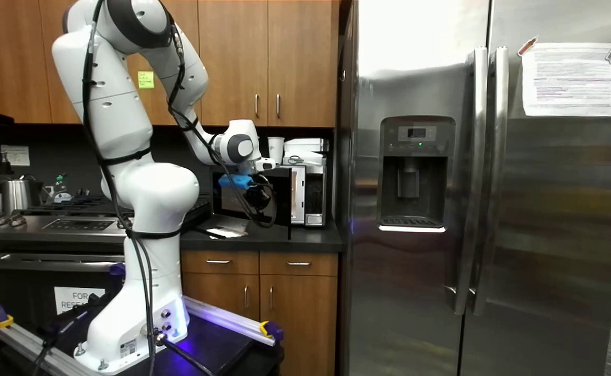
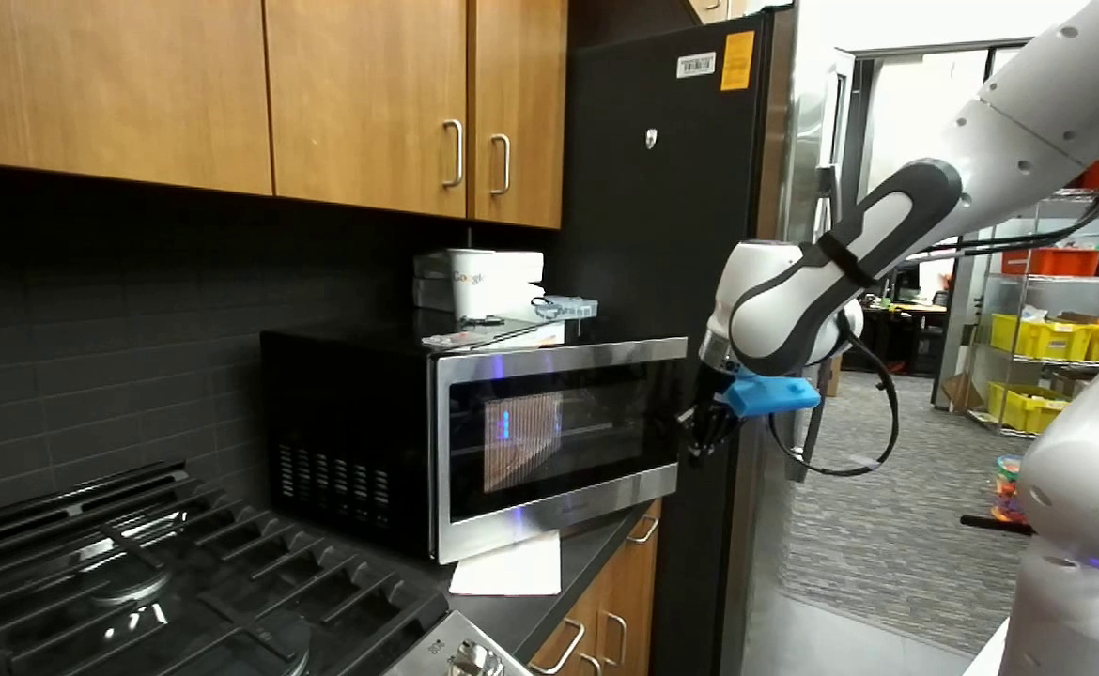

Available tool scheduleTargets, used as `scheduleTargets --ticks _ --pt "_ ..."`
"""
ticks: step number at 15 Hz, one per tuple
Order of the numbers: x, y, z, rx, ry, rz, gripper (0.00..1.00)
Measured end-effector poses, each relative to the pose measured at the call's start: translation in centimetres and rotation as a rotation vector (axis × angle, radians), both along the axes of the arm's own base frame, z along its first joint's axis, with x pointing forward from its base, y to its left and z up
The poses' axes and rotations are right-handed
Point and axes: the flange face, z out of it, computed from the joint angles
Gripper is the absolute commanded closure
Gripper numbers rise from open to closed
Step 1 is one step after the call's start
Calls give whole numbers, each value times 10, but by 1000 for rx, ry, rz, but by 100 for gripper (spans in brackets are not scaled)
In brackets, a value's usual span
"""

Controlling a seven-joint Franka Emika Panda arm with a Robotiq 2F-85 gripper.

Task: Push the microwave door closed

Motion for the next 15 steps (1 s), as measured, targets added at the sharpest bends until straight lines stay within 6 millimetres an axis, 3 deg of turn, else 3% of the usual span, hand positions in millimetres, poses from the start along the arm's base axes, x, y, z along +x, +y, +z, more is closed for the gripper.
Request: scheduleTargets --ticks 6,12,15 --pt "17 -2 25 -51 -184 -163 100" --pt "19 3 31 67 -240 -330 100" --pt "24 -7 34 146 -300 -412 100"
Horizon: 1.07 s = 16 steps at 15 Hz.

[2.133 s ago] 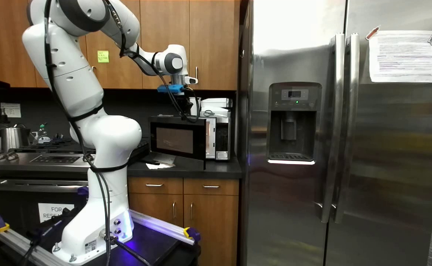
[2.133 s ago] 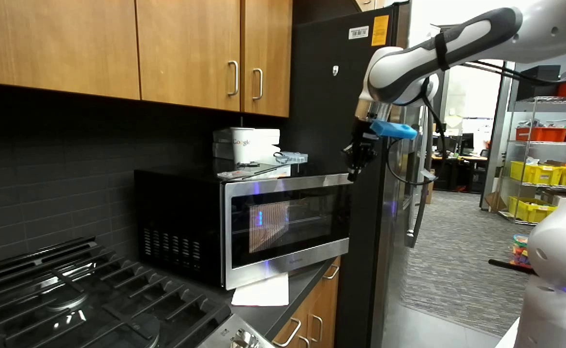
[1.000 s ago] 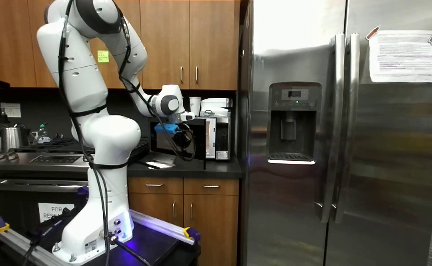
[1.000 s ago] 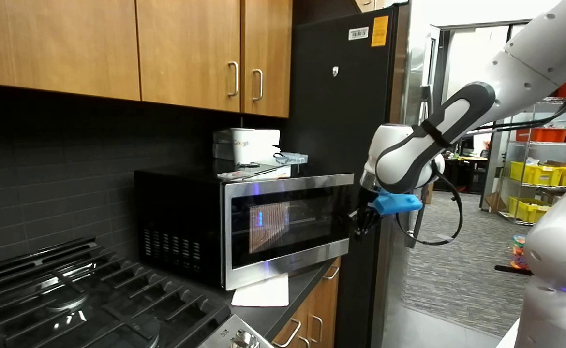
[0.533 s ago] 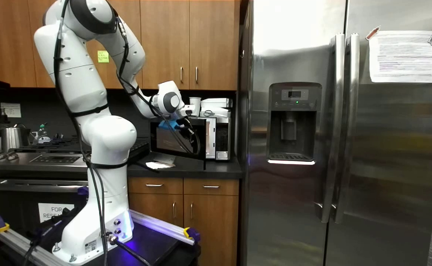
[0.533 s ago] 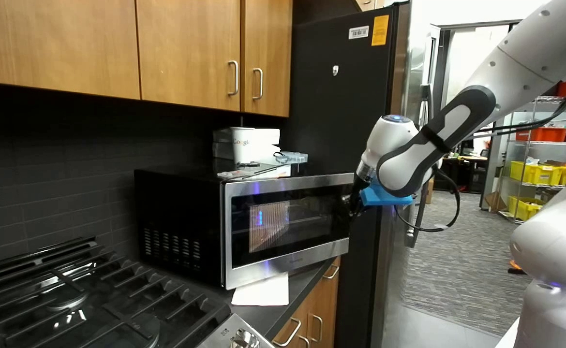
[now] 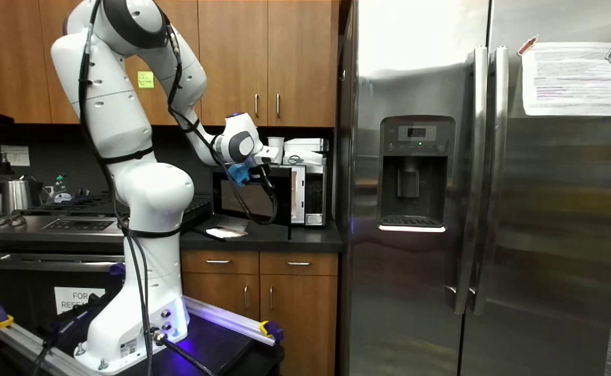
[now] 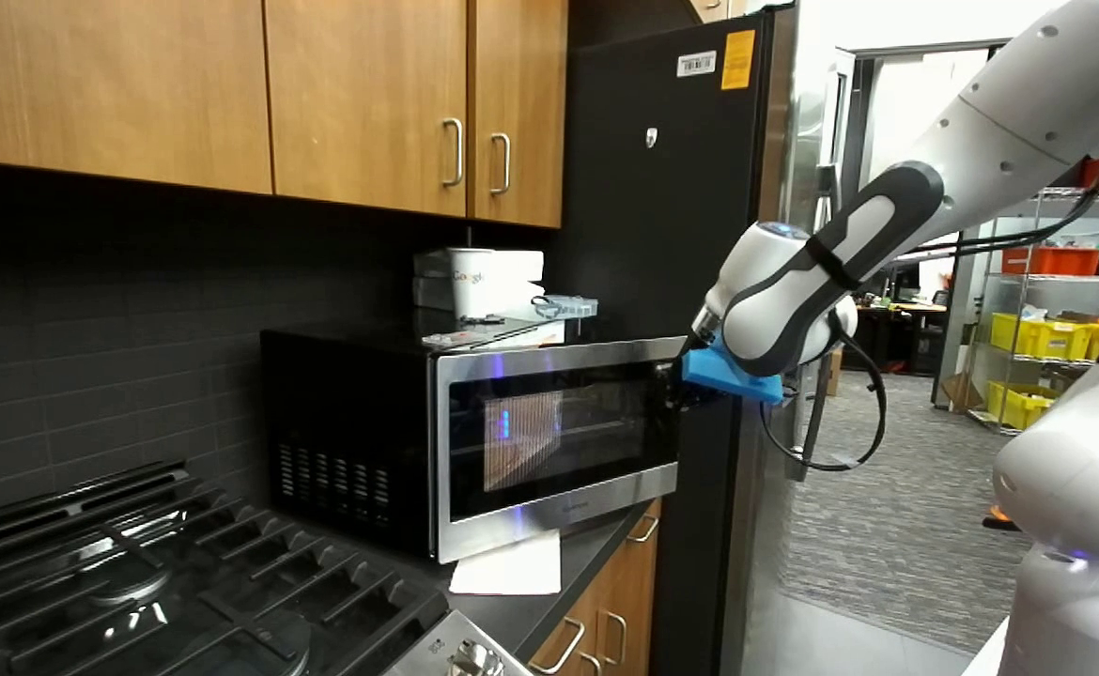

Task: Push the microwave door closed

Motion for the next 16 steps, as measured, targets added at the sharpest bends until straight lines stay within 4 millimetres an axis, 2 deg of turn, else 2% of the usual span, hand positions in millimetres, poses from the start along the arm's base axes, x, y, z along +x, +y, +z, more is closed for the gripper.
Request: scheduleTargets --ticks 4,7,10,13,16 --pt "6 -13 2 67 -100 -77 100" --pt "11 -8 -1 137 -182 -130 100" --pt "22 17 -10 240 -263 -185 100" --pt "45 53 -17 359 -312 -230 100" --pt "82 78 9 442 -354 -243 100"
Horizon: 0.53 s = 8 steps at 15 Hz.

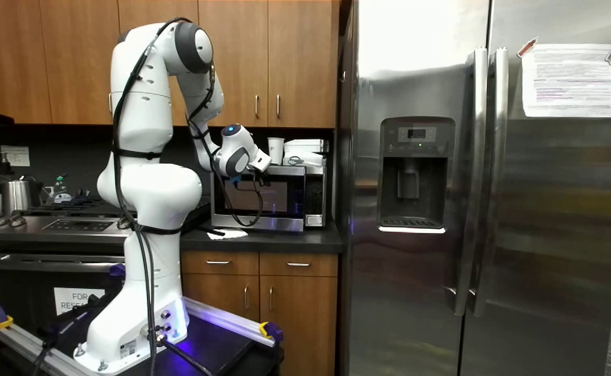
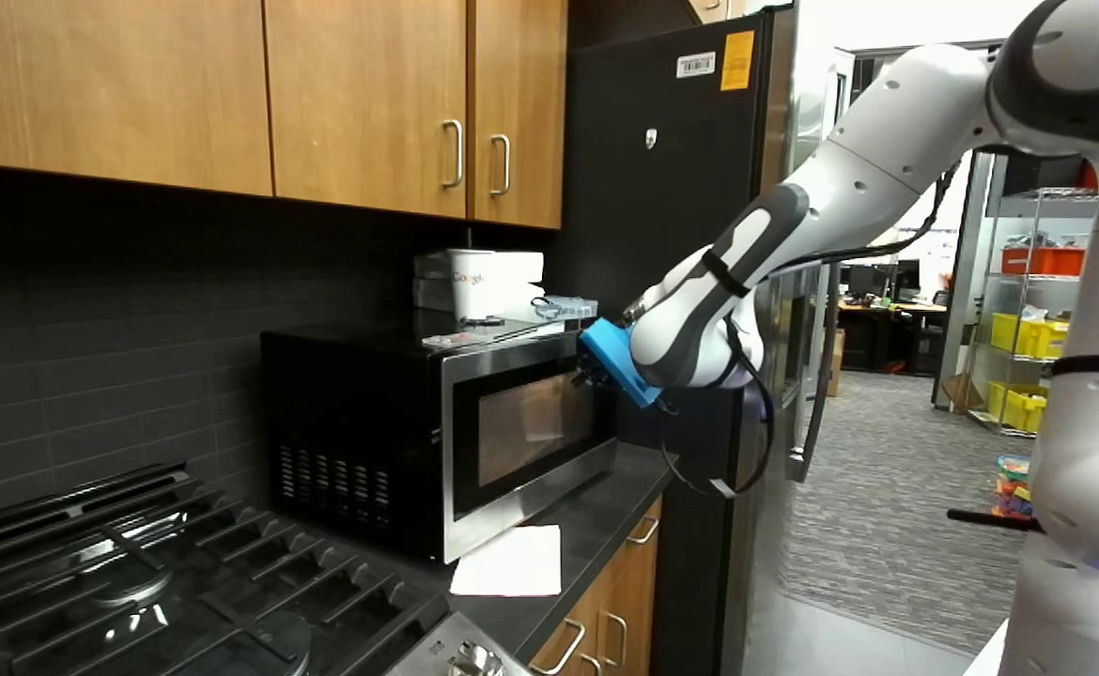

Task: Push the microwave door closed

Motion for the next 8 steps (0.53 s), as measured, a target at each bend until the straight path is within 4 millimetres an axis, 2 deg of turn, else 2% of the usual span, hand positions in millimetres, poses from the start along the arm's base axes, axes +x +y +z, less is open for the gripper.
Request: scheduleTargets --ticks 3,4,8 --pt "34 7 28 32 -61 -3 100" --pt "44 8 29 41 -69 -3 100" --pt "57 8 24 65 -67 -7 100"
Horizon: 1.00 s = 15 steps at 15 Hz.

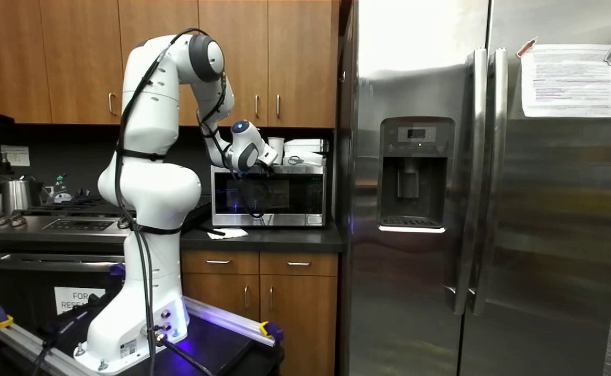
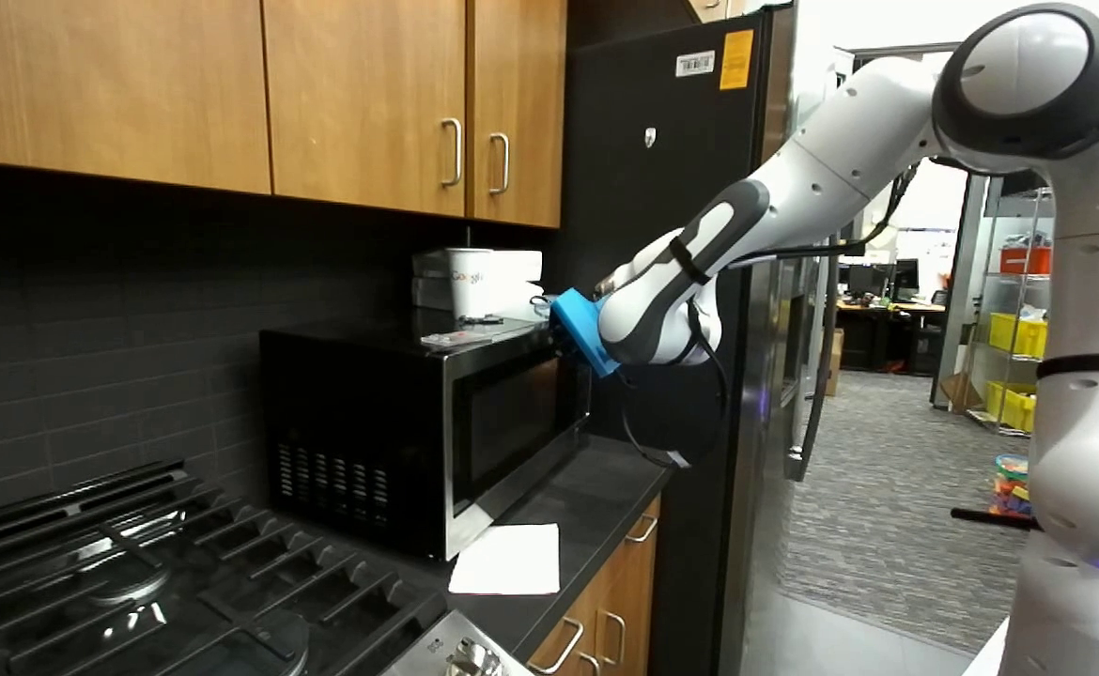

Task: Push the microwave door closed

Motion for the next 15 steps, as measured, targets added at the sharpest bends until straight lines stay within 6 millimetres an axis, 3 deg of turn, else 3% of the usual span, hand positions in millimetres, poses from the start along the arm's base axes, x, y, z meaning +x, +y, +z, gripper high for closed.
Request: scheduleTargets --ticks 7,10,13,15 --pt "9 2 -2 4 -4 25 100" --pt "9 9 -19 -14 73 51 100" --pt "-4 21 -40 -52 219 95 100" --pt "-22 19 -46 -107 328 125 100"
